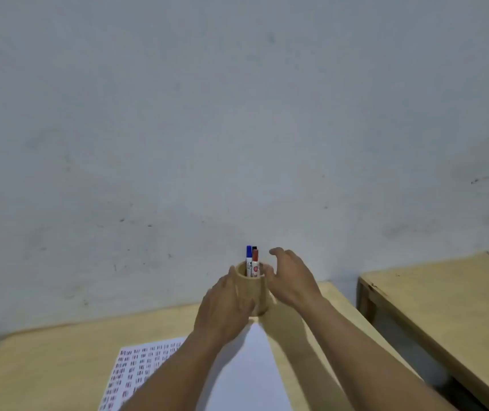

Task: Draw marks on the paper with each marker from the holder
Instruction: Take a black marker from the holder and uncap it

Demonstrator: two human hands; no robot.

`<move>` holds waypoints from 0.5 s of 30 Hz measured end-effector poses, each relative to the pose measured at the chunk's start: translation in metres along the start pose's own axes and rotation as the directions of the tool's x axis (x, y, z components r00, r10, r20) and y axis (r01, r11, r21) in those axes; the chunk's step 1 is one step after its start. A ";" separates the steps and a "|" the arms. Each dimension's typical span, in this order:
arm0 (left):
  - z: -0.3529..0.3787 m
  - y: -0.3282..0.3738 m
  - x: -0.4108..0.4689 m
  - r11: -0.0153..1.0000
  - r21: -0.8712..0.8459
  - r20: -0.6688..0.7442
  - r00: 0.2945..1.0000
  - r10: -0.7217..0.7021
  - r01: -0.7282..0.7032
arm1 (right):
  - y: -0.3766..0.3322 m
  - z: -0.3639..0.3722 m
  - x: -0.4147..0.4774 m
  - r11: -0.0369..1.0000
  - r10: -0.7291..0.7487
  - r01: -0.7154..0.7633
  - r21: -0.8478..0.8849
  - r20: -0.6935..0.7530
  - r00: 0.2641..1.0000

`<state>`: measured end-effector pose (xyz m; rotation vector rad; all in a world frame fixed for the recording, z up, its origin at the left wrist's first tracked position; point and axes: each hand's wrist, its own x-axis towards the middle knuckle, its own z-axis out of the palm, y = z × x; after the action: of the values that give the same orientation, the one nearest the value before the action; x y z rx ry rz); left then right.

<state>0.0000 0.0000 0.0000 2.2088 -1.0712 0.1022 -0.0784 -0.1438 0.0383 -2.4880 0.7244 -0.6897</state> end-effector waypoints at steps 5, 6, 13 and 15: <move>0.020 -0.012 0.020 0.986 -0.154 0.004 0.998 -0.070 0.070 | 0.011 0.025 0.029 0.999 0.040 -0.040 0.014 -0.023 0.999; 0.023 -0.012 0.020 0.982 -0.173 0.003 0.997 -0.082 0.081 | 0.012 0.029 0.034 0.999 0.047 -0.047 0.016 -0.028 0.998; 0.040 -0.018 0.029 0.961 -0.245 -0.036 0.989 -0.142 0.129 | 0.017 0.045 0.055 0.993 0.106 -0.105 0.056 -0.019 0.994; 0.041 -0.019 0.029 0.957 -0.250 -0.042 0.986 -0.161 0.146 | 0.019 0.046 0.056 0.992 0.105 -0.104 0.066 -0.015 0.994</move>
<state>0.0240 -0.0357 -0.0319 2.0412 -0.8268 -0.0293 -0.0175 -0.1780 0.0109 -2.3693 0.8195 -0.6875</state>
